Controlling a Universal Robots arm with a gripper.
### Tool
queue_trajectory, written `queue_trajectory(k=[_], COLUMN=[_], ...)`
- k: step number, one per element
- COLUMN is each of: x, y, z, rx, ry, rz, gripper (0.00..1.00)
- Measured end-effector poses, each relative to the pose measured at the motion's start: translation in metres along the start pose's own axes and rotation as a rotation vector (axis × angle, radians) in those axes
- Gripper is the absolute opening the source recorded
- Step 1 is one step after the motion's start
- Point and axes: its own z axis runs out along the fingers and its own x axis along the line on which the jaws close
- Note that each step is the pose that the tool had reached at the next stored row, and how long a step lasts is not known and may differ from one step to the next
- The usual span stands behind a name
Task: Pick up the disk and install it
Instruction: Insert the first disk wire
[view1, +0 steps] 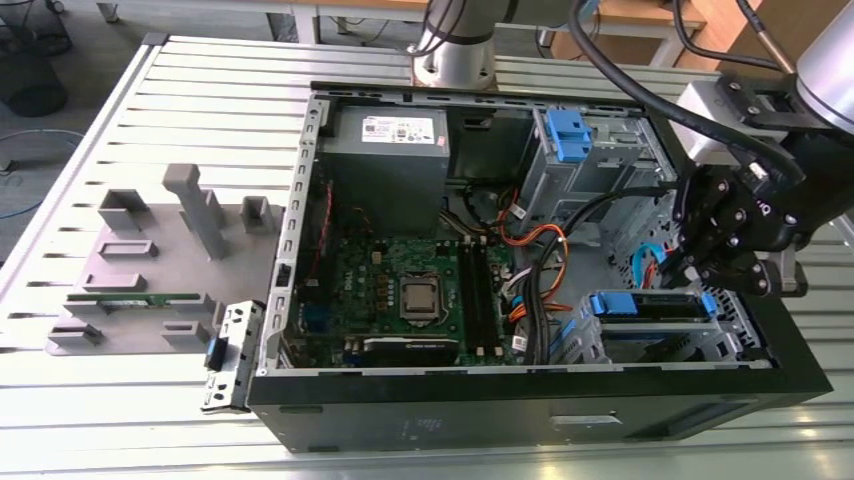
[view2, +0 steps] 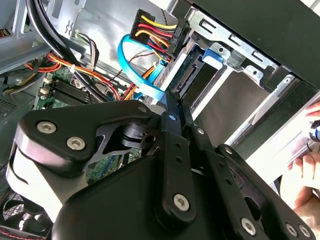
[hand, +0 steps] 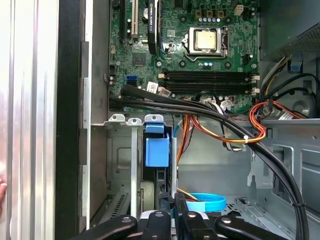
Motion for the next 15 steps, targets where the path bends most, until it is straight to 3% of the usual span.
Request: queue_trajectory(k=[15], x=[0.0037], y=[0.0006], z=[0.0042], rx=[-0.0001], ry=[-0.0020], rz=[-0.004], gripper=[0.16])
